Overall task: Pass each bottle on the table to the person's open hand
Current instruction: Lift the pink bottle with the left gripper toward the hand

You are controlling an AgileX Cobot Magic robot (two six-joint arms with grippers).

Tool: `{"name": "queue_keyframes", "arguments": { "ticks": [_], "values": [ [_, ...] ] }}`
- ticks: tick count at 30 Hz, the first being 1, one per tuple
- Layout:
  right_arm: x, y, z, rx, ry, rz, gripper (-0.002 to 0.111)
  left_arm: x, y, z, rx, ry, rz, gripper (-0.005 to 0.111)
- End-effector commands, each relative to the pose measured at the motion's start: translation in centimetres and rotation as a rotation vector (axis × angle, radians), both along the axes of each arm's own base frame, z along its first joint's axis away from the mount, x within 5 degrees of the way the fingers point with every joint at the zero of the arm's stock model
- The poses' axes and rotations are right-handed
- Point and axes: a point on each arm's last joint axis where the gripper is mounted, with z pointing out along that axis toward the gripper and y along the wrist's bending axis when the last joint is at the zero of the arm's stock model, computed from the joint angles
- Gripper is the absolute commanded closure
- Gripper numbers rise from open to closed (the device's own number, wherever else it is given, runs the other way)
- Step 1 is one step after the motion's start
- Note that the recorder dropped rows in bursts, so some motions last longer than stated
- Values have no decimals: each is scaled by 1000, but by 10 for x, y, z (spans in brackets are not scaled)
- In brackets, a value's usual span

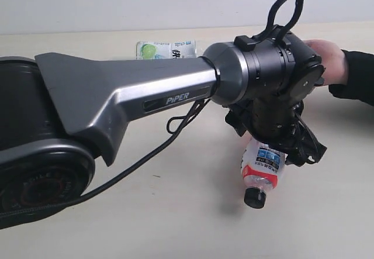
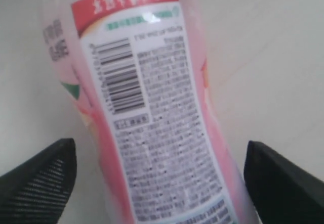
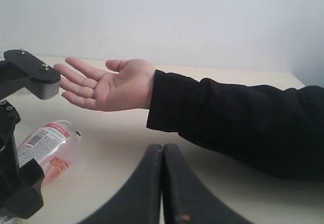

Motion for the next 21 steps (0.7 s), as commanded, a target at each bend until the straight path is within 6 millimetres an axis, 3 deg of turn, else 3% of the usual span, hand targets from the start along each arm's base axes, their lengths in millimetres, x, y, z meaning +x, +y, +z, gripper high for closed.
{"name": "queue_keyframes", "arguments": {
  "ticks": [1, 5, 21],
  "values": [
    [0, 0, -1, -3, -8, -1, 108, 1, 2, -5, 26, 9, 8, 22],
    [0, 0, -1, -3, -8, -1, 108, 0, 3, -4, 36, 15, 7, 29],
    [0, 0, -1, -3, -8, -1, 108, -2, 7, -4, 85, 33, 4, 104]
  ]
}}
